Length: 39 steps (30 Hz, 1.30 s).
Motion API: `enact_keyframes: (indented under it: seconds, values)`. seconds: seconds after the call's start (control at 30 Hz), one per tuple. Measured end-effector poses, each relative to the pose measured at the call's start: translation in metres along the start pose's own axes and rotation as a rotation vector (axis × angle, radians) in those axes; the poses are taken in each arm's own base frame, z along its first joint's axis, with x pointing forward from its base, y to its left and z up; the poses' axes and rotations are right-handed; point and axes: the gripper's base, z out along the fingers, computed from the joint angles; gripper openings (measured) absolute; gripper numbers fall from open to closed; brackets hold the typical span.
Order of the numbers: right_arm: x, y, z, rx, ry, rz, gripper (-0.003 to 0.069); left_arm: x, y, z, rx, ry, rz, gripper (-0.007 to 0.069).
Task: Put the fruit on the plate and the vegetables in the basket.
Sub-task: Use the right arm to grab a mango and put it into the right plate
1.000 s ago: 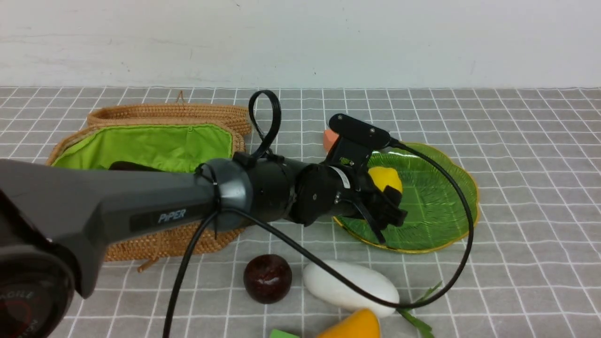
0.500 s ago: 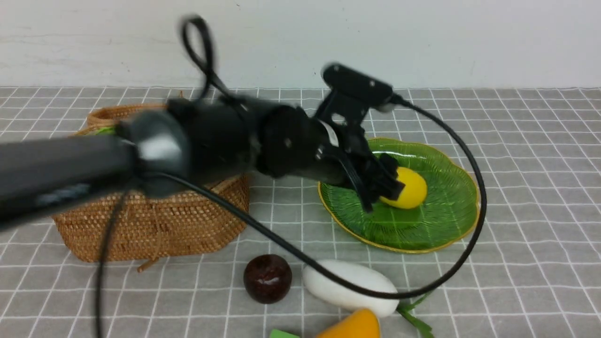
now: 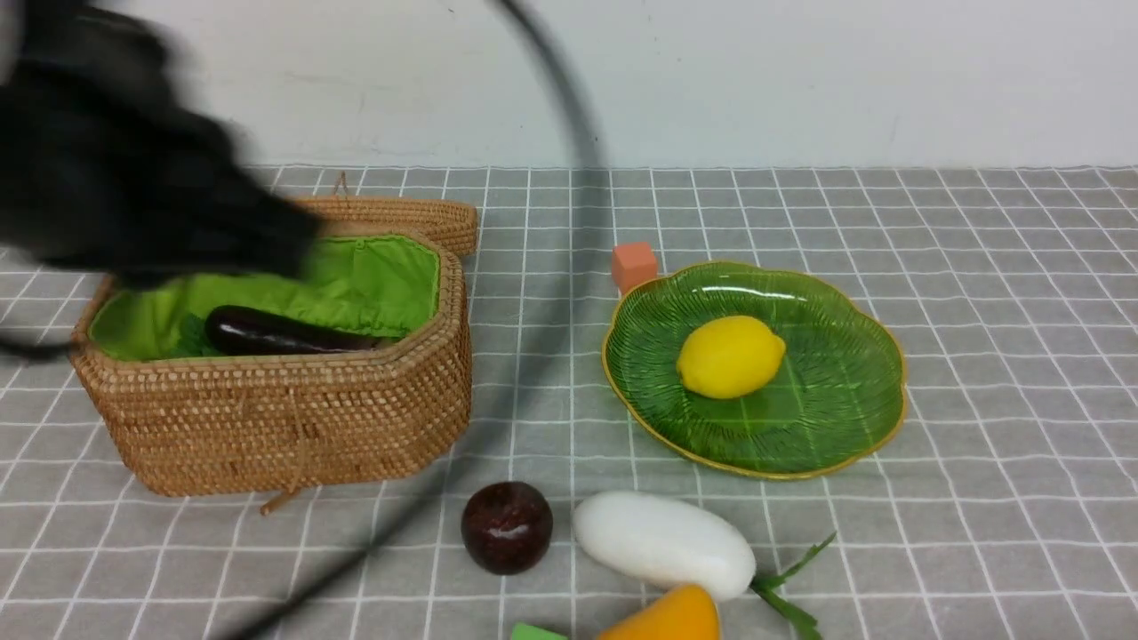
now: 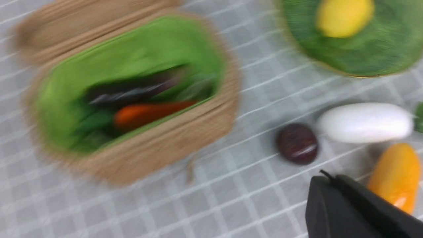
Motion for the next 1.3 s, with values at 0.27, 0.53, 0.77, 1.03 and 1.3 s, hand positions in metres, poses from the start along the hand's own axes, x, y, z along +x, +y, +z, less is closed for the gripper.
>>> enact_keyframes:
  seconds: [0.27, 0.53, 0.77, 1.03, 1.3]
  values:
    - [0.000, 0.000, 0.000, 0.000, 0.000, 0.000, 0.0242, 0.097, 0.042, -0.053, 0.022, -0.148, -0.238, -0.0013]
    - [0.000, 0.000, 0.000, 0.000, 0.000, 0.000, 0.0242, 0.158, 0.046, -0.033, 0.123, -0.314, -0.276, -0.0013]
    - [0.000, 0.000, 0.000, 0.000, 0.000, 0.000, 0.0242, 0.170, 0.046, -0.022, 0.118, -0.294, -0.269, -0.0013]
    - [0.000, 0.000, 0.000, 0.000, 0.000, 0.000, 0.0242, 0.171, 0.046, -0.022, 0.113, -0.284, -0.270, -0.0013]
    - [0.000, 0.000, 0.000, 0.000, 0.000, 0.000, 0.0242, 0.171, 0.046, -0.022, 0.112, -0.283, -0.270, -0.0013]
